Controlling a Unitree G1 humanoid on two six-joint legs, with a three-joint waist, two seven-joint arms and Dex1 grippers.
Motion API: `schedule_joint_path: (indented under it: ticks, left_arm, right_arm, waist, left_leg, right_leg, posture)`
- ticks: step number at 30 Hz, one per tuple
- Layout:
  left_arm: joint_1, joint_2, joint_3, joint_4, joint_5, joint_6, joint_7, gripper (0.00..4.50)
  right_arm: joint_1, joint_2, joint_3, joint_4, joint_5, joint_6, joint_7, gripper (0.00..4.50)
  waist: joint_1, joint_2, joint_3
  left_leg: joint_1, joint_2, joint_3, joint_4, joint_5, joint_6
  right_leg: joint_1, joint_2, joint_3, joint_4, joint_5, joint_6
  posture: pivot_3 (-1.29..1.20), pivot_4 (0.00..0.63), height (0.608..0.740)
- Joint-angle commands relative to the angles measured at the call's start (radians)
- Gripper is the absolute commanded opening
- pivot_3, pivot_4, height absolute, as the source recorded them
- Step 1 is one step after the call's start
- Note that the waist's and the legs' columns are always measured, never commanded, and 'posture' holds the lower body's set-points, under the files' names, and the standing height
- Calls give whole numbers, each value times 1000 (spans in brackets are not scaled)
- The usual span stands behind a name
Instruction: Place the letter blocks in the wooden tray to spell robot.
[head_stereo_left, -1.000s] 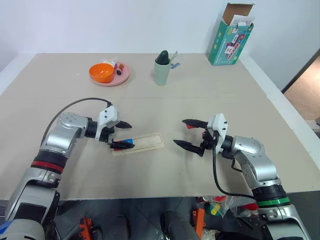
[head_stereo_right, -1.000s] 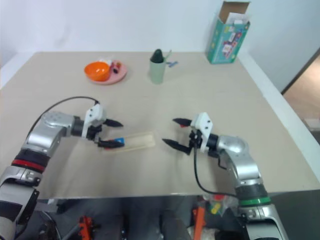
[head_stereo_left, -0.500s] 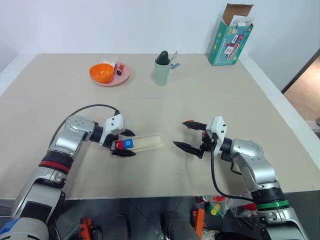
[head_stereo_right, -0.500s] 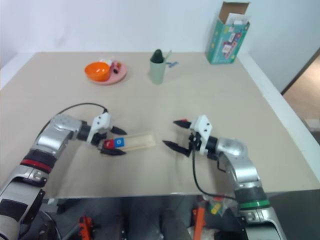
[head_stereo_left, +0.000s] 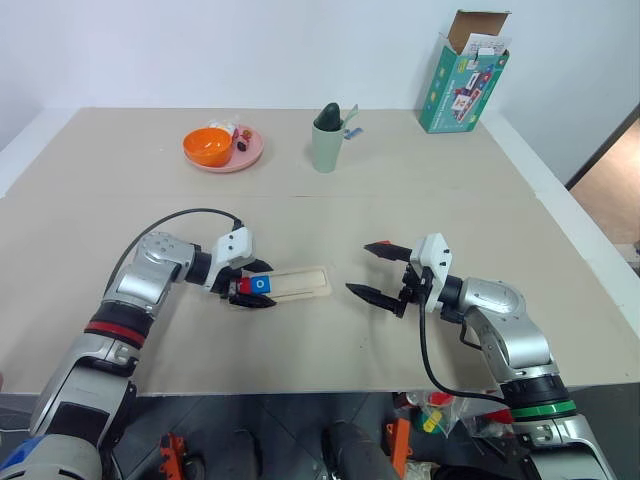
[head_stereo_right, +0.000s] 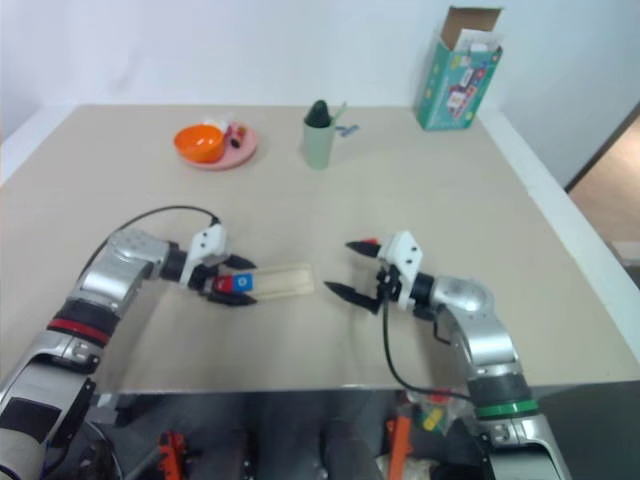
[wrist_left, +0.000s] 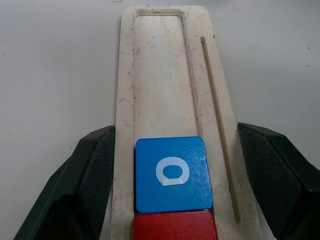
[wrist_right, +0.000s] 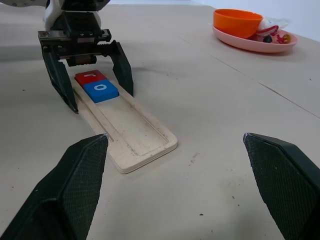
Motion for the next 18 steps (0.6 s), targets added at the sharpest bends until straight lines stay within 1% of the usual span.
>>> schedule_joint_path:
  ticks: [1, 5, 11, 18]
  left_arm:
    - [7, 1, -4, -21, 15, 18, 14, 3216]
    - [10, -10, -10, -41, 26, 0, 29, 3216]
    - [-11, -45, -36, -103, 27, 26, 24, 3216]
    - [-92, -132, -102, -71, 73, 11, 24, 3216]
  right_arm:
    - [-20, -1, -4, -10, 0, -21, 6, 4500]
    - [-26, 2, -4, -9, -2, -21, 6, 4500]
    - [-37, 2, -7, -3, -1, -21, 7, 4500]
    - [-32, -4, -9, 8, -4, -34, 14, 4500]
  waist:
    - [0, 0, 0]
    - [0, 0, 0]
    - [11, 0, 0]
    - [22, 0, 0]
  left_leg:
    - [0, 0, 0, 0, 0, 0]
    - [0, 0, 0, 0, 0, 0]
    - [0, -1, 0, 1, 0, 0]
    - [-1, -1, 0, 1, 0, 0]
  right_leg:
    - [0, 0, 0, 0, 0, 0]
    - [0, 0, 0, 0, 0, 0]
    - [0, 0, 0, 0, 0, 1]
    - [0, 0, 1, 0, 0, 1]
  posture:
    - [0, 150, 740]
    - [0, 150, 740]
    - [0, 150, 740]
    - [0, 150, 740]
